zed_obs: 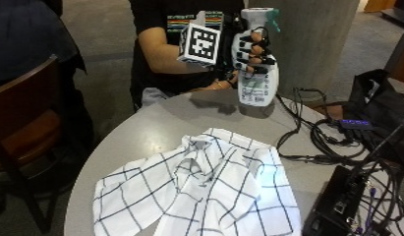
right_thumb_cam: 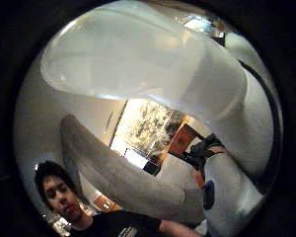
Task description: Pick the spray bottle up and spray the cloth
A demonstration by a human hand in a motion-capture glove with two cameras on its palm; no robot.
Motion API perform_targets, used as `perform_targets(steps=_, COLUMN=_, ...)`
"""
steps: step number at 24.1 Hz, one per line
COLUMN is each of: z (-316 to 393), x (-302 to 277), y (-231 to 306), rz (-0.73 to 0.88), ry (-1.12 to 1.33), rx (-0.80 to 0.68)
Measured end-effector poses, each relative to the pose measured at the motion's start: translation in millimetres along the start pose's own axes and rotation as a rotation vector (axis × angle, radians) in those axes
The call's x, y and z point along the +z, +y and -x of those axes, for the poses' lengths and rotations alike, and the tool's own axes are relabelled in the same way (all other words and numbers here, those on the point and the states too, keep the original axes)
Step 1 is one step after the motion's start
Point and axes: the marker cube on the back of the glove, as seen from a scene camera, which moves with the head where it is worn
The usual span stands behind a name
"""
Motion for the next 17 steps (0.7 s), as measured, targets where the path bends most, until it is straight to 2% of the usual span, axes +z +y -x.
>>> perform_targets(steps=7, z=-16.4, x=60.8, y=18.1, rz=0.076, ry=-0.010, rx=0.044)
perform_targets(steps=17, z=-26.0, x=71.1, y=26.9, rz=0.100, ry=-0.020, rx=0.073)
